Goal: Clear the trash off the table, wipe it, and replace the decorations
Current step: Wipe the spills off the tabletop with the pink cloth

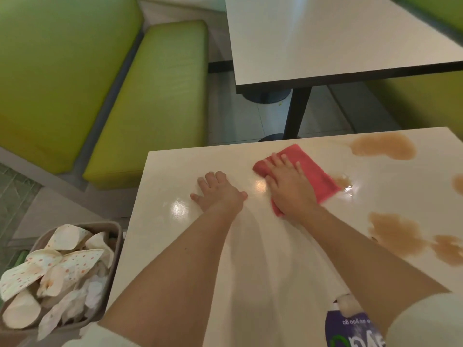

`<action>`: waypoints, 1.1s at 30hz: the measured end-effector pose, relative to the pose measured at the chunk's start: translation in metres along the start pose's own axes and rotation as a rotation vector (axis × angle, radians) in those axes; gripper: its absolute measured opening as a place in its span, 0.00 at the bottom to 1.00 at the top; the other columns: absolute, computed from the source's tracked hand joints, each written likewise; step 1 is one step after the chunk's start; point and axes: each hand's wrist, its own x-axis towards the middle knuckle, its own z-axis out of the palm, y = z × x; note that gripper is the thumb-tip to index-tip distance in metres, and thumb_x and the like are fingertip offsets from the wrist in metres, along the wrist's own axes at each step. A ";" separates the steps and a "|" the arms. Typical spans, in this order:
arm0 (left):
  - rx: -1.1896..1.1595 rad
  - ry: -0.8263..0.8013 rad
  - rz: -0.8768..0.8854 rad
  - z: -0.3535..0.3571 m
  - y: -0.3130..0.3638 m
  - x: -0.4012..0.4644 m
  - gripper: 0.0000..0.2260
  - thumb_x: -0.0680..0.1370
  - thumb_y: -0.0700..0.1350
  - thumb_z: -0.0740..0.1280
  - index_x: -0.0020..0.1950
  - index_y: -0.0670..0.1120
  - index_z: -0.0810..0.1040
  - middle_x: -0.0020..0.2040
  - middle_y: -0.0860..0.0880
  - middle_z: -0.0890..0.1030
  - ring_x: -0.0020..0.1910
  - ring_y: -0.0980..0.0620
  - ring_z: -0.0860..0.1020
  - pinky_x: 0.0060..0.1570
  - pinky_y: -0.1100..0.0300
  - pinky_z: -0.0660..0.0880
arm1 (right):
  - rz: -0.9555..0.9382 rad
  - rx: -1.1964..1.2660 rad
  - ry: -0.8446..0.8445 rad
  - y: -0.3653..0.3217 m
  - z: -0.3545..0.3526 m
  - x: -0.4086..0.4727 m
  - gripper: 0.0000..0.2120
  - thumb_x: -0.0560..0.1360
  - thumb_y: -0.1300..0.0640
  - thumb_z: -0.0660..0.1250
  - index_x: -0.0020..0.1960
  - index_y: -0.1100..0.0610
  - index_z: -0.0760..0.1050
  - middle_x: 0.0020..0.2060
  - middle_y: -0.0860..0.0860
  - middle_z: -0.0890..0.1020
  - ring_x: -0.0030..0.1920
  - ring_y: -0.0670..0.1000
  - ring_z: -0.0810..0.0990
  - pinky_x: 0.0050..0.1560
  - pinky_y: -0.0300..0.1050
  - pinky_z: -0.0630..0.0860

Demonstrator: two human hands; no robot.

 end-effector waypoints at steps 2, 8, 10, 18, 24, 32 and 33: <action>-0.005 0.016 0.014 0.001 -0.001 -0.001 0.35 0.77 0.60 0.66 0.77 0.48 0.54 0.77 0.47 0.54 0.77 0.44 0.49 0.73 0.38 0.53 | -0.100 -0.005 -0.039 -0.010 0.006 -0.029 0.23 0.84 0.49 0.48 0.79 0.45 0.55 0.79 0.43 0.52 0.79 0.45 0.46 0.77 0.47 0.40; 0.019 0.106 0.060 0.002 -0.004 -0.009 0.32 0.76 0.60 0.65 0.75 0.48 0.60 0.74 0.48 0.60 0.73 0.45 0.58 0.68 0.47 0.63 | -0.107 0.016 -0.079 0.038 -0.013 -0.026 0.23 0.84 0.51 0.50 0.78 0.46 0.57 0.79 0.44 0.55 0.79 0.47 0.49 0.78 0.49 0.45; 0.094 0.149 0.081 0.005 -0.008 -0.013 0.29 0.78 0.61 0.63 0.73 0.48 0.63 0.70 0.47 0.64 0.68 0.45 0.62 0.61 0.52 0.65 | 0.013 0.010 -0.014 0.027 -0.007 -0.026 0.23 0.83 0.52 0.50 0.79 0.49 0.57 0.79 0.46 0.55 0.79 0.48 0.49 0.78 0.49 0.45; 0.183 0.230 0.216 0.013 0.009 -0.047 0.22 0.82 0.53 0.58 0.73 0.46 0.63 0.69 0.46 0.63 0.66 0.45 0.63 0.63 0.54 0.62 | -0.104 0.048 -0.011 0.035 -0.007 -0.096 0.23 0.83 0.50 0.48 0.77 0.47 0.62 0.77 0.43 0.59 0.78 0.43 0.50 0.77 0.44 0.42; 0.146 -0.108 0.287 0.022 0.016 -0.080 0.51 0.70 0.64 0.72 0.79 0.44 0.45 0.79 0.44 0.48 0.77 0.43 0.49 0.74 0.51 0.55 | 0.312 0.005 0.157 0.022 -0.002 -0.078 0.23 0.83 0.56 0.49 0.78 0.52 0.59 0.79 0.48 0.57 0.79 0.50 0.50 0.78 0.48 0.43; 0.095 -0.094 0.177 0.023 0.030 -0.085 0.51 0.70 0.56 0.76 0.80 0.44 0.45 0.80 0.47 0.45 0.79 0.46 0.45 0.73 0.50 0.58 | 0.264 -0.080 0.133 0.045 -0.016 -0.101 0.22 0.82 0.47 0.49 0.76 0.44 0.63 0.79 0.56 0.55 0.79 0.58 0.50 0.78 0.53 0.44; 0.080 -0.097 0.172 0.023 0.030 -0.084 0.51 0.70 0.56 0.76 0.80 0.45 0.45 0.80 0.47 0.45 0.79 0.46 0.45 0.74 0.51 0.58 | 0.343 -0.077 0.129 0.046 -0.017 -0.089 0.22 0.83 0.47 0.50 0.77 0.45 0.62 0.79 0.58 0.54 0.78 0.59 0.49 0.78 0.53 0.44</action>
